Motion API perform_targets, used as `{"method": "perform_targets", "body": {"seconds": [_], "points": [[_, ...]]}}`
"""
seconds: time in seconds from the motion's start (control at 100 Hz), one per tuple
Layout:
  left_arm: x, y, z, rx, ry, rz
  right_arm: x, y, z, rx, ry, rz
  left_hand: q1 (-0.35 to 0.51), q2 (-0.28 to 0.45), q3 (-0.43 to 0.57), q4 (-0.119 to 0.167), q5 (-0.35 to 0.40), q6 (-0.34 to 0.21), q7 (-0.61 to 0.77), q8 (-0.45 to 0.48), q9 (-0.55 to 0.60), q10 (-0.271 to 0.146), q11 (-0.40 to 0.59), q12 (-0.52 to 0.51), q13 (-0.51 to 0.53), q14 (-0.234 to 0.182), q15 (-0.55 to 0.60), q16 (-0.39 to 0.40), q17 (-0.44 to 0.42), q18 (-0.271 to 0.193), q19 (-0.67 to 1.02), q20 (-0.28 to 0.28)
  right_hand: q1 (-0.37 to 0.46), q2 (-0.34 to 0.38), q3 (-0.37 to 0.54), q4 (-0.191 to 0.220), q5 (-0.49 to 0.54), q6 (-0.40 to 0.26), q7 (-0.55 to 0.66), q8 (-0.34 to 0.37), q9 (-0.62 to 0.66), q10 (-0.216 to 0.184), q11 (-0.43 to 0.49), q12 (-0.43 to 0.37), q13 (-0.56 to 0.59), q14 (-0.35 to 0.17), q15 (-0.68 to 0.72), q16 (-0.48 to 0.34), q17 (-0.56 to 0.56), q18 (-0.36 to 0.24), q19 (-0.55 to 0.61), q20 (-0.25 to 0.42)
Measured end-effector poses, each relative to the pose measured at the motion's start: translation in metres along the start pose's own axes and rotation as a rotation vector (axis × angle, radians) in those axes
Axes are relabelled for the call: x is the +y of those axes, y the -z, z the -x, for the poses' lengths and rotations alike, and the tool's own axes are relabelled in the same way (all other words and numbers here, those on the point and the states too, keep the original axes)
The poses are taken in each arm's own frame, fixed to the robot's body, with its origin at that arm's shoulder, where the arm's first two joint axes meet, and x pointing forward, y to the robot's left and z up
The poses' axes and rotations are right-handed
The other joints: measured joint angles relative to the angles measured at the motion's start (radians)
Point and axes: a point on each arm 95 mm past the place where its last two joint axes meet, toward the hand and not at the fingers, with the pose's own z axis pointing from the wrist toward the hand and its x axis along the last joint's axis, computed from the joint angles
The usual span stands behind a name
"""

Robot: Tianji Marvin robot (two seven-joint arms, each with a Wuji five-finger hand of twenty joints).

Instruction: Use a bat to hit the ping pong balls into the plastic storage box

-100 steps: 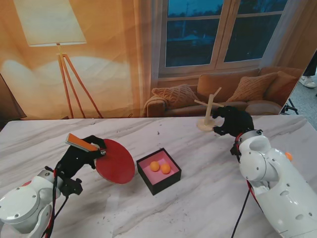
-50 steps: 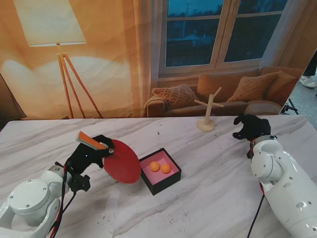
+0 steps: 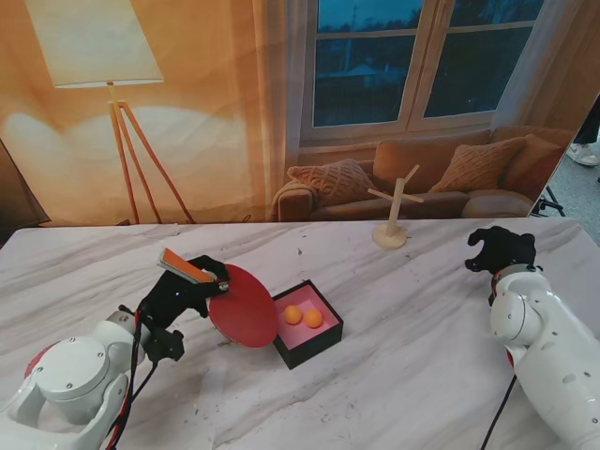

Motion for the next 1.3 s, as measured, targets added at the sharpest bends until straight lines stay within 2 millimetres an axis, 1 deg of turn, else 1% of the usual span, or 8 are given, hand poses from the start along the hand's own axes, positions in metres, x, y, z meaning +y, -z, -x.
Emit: {"method": "perform_targets", "body": {"seconds": [0.06,0.39,0.77,0.86,1.07,1.1,1.27,1.3], "points": [[0.000,0.000,0.000,-0.001,0.000,0.001,-0.003,-0.001,0.005,-0.016,0.006,0.009,0.000,0.000,0.000,0.000,0.000,0.000,0.000,0.000,0.000,0.000,0.000,0.000,0.000,0.000,0.000,0.000,0.000,0.000,0.000,0.000,-0.001,0.010,0.000,0.000,-0.015,-0.010,-0.002,0.000,-0.022,-0.004,-0.009,-0.004,-0.036,-0.010,-0.004,-0.002,0.000,0.000,-0.012,0.006],[0.000,0.002,0.002,0.000,-0.007,0.006,-0.020,-0.008,0.034,-0.132,0.029,0.008,0.000,0.000,0.000,0.000,0.000,0.000,0.000,0.004,0.000,0.000,0.000,0.000,0.000,0.000,-0.001,0.000,-0.001,0.000,0.000,0.000,0.000,0.028,-0.013,0.000,-0.025,-0.070,-0.003,0.005,-0.060,-0.022,-0.004,-0.012,-0.037,-0.011,-0.011,-0.010,0.030,0.014,-0.060,0.051],[0.002,0.000,0.004,-0.006,-0.004,0.018,-0.032,-0.009,0.057,-0.223,0.056,0.013,0.000,-0.001,0.004,0.000,0.000,0.000,0.000,0.004,0.000,0.000,0.000,0.000,0.000,0.000,-0.001,0.000,-0.001,0.000,0.000,0.000,0.000,0.029,-0.012,0.000,-0.025,-0.083,-0.003,0.005,-0.070,-0.035,0.007,-0.022,-0.047,-0.023,-0.001,-0.010,0.047,0.016,-0.095,0.080],[0.002,0.000,0.004,-0.007,-0.005,0.018,-0.034,-0.008,0.062,-0.248,0.046,0.001,0.000,-0.001,0.004,0.000,0.000,0.000,0.000,0.004,0.000,0.000,0.000,0.000,0.000,0.000,-0.001,0.000,-0.001,0.000,0.000,0.000,0.000,0.030,-0.012,0.000,-0.025,-0.084,-0.003,0.005,-0.069,-0.021,0.019,-0.022,-0.044,-0.001,0.012,-0.010,0.068,0.037,-0.095,0.097],[0.004,0.000,0.004,-0.008,-0.002,0.021,-0.040,-0.005,0.069,-0.280,0.044,-0.024,0.000,-0.001,0.004,0.000,0.000,0.000,0.000,0.004,0.000,0.000,0.000,0.000,0.000,0.000,-0.001,0.000,-0.001,0.000,0.000,0.000,0.000,0.030,-0.012,0.000,-0.024,-0.084,-0.003,0.005,-0.051,0.008,0.028,-0.011,-0.006,0.002,0.023,-0.010,0.093,0.049,-0.094,0.116],[0.004,0.000,0.004,-0.009,-0.002,0.021,-0.040,-0.004,0.070,-0.283,0.045,-0.027,0.000,-0.001,0.004,0.000,0.000,0.000,0.000,0.004,0.000,0.000,0.000,0.000,0.000,0.000,-0.001,0.000,-0.001,0.000,0.000,0.000,0.000,0.030,-0.012,0.000,-0.024,-0.084,-0.002,0.005,-0.046,0.013,0.032,-0.011,-0.003,0.016,0.031,-0.009,0.108,0.053,-0.092,0.121],[0.004,0.000,0.004,-0.010,-0.002,0.020,-0.045,-0.002,0.077,-0.308,0.043,-0.040,0.000,-0.001,0.004,0.000,0.000,0.000,0.000,0.004,0.000,0.000,0.000,0.000,0.000,0.000,-0.001,0.000,-0.001,0.000,0.000,0.000,0.000,0.030,-0.012,0.000,-0.020,-0.084,-0.001,0.005,-0.038,0.026,0.035,0.003,0.048,0.052,0.053,0.002,0.135,0.075,-0.021,0.146],[0.004,0.000,0.004,-0.011,-0.003,0.020,-0.047,-0.001,0.078,-0.313,0.041,-0.042,0.000,-0.001,0.004,0.000,0.000,0.000,0.000,0.004,0.000,0.000,0.000,0.000,0.000,0.000,-0.001,0.000,-0.001,0.000,0.000,0.000,0.001,0.030,-0.012,0.000,-0.020,-0.084,-0.001,0.005,-0.025,0.038,0.041,0.007,0.048,0.052,0.054,0.002,0.135,0.076,-0.001,0.147]]}}
